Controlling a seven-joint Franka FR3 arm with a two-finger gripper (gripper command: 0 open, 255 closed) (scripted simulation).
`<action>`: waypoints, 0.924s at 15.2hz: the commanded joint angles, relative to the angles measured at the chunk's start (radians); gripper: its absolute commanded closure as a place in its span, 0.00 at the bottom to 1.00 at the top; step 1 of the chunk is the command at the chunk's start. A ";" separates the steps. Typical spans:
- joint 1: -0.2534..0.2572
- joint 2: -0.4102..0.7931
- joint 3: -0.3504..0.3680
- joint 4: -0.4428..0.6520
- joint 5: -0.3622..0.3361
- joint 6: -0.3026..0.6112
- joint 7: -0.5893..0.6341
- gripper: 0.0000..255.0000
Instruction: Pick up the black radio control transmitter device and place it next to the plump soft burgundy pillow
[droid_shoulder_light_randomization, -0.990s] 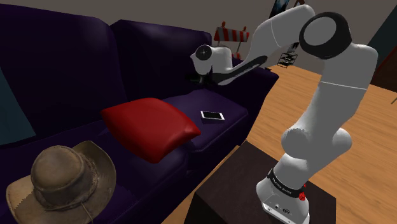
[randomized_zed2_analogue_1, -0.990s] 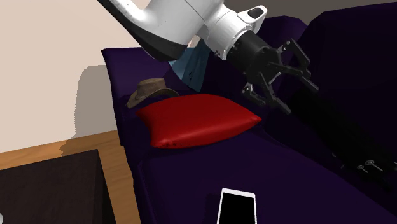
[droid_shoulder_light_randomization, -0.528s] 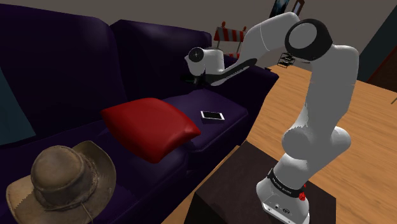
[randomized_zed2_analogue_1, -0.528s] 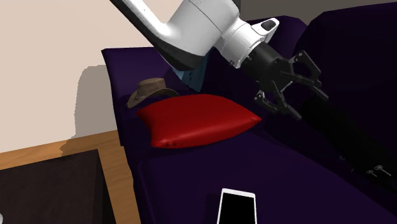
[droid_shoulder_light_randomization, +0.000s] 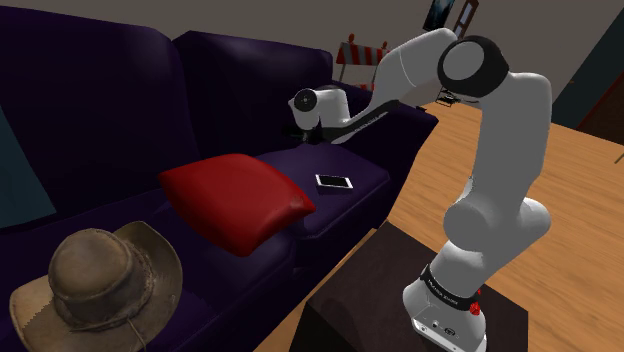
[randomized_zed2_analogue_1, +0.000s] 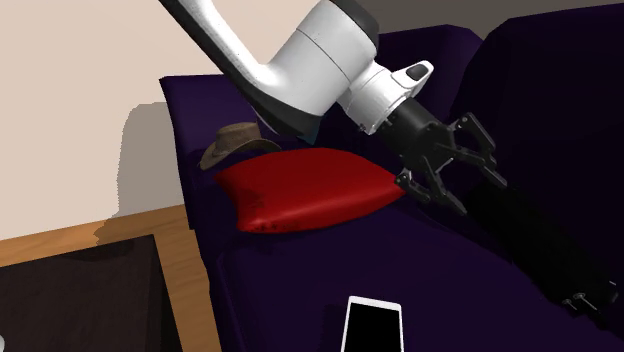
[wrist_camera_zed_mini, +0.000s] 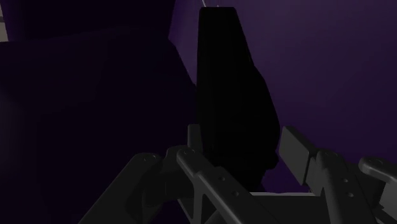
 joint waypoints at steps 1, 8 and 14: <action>0.005 0.017 -0.006 0.002 -0.023 -0.001 0.025 1.00; 0.023 0.083 -0.024 0.012 -0.092 -0.005 0.099 1.00; 0.037 0.144 -0.039 0.028 -0.148 -0.011 0.159 1.00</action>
